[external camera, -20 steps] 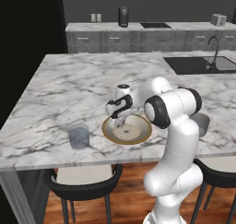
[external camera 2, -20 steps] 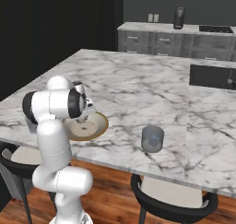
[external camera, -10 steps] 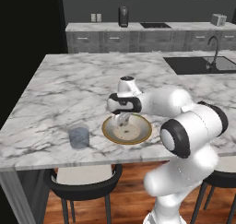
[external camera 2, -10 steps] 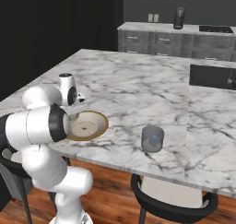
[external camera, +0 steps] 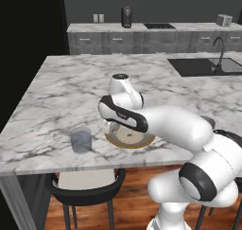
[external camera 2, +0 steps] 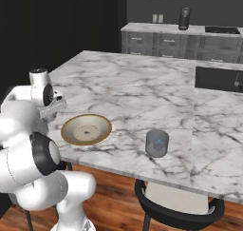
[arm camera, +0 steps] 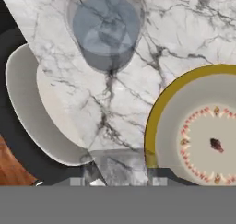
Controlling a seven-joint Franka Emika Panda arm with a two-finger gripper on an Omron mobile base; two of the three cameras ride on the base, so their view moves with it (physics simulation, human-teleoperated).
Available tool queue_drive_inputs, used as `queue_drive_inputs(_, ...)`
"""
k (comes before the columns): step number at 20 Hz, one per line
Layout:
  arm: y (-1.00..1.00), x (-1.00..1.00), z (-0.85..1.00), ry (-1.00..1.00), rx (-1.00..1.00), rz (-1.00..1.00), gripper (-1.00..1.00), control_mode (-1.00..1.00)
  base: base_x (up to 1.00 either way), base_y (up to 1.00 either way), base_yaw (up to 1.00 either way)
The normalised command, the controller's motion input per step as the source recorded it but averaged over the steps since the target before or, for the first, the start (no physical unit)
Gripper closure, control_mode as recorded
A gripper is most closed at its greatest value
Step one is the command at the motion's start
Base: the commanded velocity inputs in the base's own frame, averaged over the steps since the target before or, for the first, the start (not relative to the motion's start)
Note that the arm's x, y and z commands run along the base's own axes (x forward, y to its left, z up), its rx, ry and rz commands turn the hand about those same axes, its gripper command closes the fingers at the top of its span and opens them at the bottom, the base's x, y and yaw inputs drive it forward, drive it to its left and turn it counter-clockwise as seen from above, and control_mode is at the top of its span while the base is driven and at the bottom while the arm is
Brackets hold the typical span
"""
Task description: There are four ice cubes in the ice bowl. Place two ice cubes in each glass of water.
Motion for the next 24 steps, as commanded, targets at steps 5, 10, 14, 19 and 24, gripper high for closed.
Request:
queue_drive_inputs(5, 1.00, 0.04, 0.10, 0.16, -0.05, 0.25, 1.00, -1.00, 0.00, 0.00, 0.00)
queue_drive_inputs(10, 0.83, 0.32, 0.00, 0.21, -0.11, 0.12, 1.00, -1.00, 0.00, 0.00, 0.00)
queue_drive_inputs(14, 0.70, 0.48, -0.06, 0.08, -0.09, 0.04, 1.00, -1.00, 0.00, 0.00, 0.00)
queue_drive_inputs(19, 0.28, 0.50, -0.30, 0.00, -0.08, 0.00, 1.00, -1.00, 0.00, 0.00, 0.00)
queue_drive_inputs(24, 0.04, 0.49, -0.25, 0.03, -0.02, 0.00, 1.00, -1.00, 0.00, 0.00, 0.00)
